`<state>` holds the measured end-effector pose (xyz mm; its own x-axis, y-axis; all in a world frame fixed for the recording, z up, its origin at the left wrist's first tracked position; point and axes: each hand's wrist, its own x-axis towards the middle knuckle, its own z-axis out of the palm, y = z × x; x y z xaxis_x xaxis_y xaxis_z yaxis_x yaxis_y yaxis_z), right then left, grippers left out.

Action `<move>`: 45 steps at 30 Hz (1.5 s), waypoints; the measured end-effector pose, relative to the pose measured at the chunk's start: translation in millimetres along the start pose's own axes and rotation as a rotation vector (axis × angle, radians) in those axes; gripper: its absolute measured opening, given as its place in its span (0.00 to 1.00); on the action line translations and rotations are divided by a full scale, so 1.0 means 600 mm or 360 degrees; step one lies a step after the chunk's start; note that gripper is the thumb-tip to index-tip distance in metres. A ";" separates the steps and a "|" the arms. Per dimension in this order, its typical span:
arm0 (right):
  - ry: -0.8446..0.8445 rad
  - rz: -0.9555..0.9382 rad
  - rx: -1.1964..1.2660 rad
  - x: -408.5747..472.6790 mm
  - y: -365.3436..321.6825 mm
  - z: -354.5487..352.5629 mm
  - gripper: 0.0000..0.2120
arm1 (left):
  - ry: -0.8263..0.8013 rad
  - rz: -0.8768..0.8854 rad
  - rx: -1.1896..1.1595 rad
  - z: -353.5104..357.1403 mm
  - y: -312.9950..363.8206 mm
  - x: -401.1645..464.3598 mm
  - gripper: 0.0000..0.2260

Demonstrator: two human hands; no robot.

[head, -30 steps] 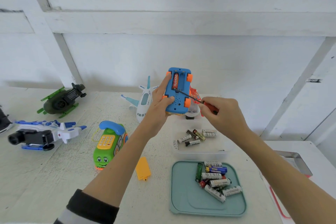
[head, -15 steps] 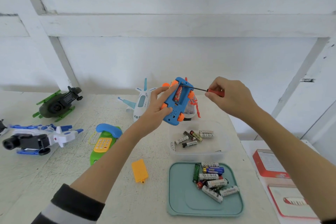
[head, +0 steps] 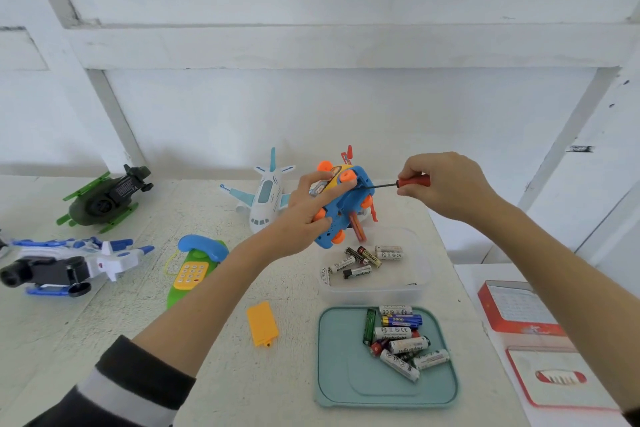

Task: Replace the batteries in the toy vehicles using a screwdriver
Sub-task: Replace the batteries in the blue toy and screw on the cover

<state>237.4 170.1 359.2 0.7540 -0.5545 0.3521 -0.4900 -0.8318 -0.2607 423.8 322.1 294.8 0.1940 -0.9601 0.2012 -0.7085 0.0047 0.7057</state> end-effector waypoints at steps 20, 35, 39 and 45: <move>-0.0018 0.0140 0.0788 -0.053 -0.065 0.075 0.05 | 0.0625 -0.0260 -0.0704 -0.019 -0.023 -0.095 0.29; -0.0796 -0.0730 0.0492 -0.095 -0.174 0.206 0.07 | 0.1254 -0.0313 -0.0678 -0.039 -0.013 -0.220 0.27; -0.1075 -0.0864 0.0404 -0.097 -0.193 0.218 0.08 | 0.1260 -0.0334 -0.0639 -0.042 -0.017 -0.227 0.27; -0.1275 -0.0796 0.0399 -0.114 -0.204 0.239 0.08 | 0.1223 -0.0309 -0.0657 -0.041 -0.020 -0.227 0.28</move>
<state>308.7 313.5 238.0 0.9689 0.1187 -0.2171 0.0047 -0.8861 -0.4635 422.3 460.0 275.8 0.7914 -0.5027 0.3477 -0.3438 0.1042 0.9332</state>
